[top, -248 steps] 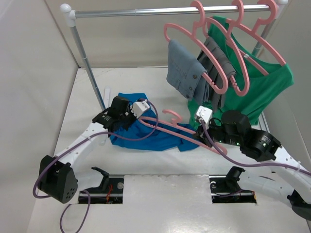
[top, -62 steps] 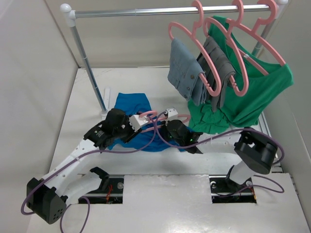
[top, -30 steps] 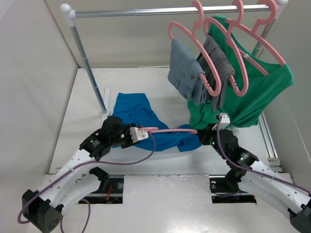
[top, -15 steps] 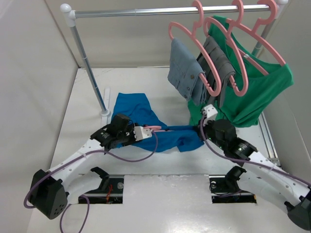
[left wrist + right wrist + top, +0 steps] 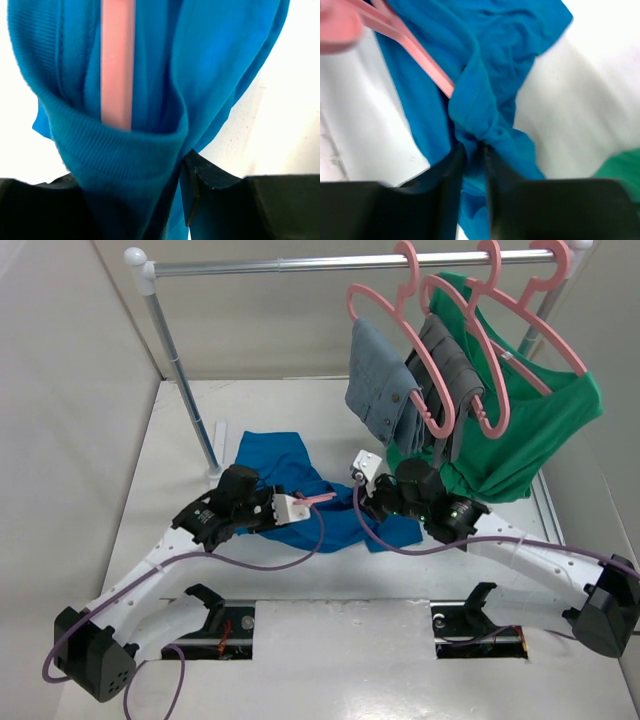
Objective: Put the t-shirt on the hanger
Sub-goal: Place tshirt on hanger
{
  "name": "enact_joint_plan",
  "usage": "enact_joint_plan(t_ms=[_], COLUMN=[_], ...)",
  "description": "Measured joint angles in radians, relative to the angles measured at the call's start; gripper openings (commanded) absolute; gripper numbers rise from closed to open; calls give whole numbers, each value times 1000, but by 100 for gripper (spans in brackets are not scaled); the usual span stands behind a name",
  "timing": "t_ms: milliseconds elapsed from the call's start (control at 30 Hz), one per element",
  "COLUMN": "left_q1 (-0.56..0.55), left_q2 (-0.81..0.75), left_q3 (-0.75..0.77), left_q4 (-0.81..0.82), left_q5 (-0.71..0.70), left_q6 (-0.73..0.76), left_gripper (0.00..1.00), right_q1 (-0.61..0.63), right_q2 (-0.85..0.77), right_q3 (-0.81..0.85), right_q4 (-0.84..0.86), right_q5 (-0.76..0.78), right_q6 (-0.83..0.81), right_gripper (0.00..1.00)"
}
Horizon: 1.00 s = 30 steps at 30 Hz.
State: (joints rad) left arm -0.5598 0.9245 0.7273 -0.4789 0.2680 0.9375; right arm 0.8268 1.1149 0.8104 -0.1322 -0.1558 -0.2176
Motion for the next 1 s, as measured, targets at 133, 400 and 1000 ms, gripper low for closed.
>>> enact_joint_plan(t_ms=[133, 400, 1000], left_q1=[3, 0, -2], left_q2=[-23, -39, 21], left_q3=[1, 1, 24], left_q4=[-4, -39, -97], left_q5=[14, 68, 167], left_q6=[19, 107, 187], left_gripper=[0, 0, 0], right_q1=[5, 58, 171], right_q2=[0, 1, -19], right_q3=[67, 208, 155], right_q4=[-53, -162, -157], right_q5=[-56, -115, -286], right_q6=[-24, -118, -144], right_gripper=[66, 75, 66])
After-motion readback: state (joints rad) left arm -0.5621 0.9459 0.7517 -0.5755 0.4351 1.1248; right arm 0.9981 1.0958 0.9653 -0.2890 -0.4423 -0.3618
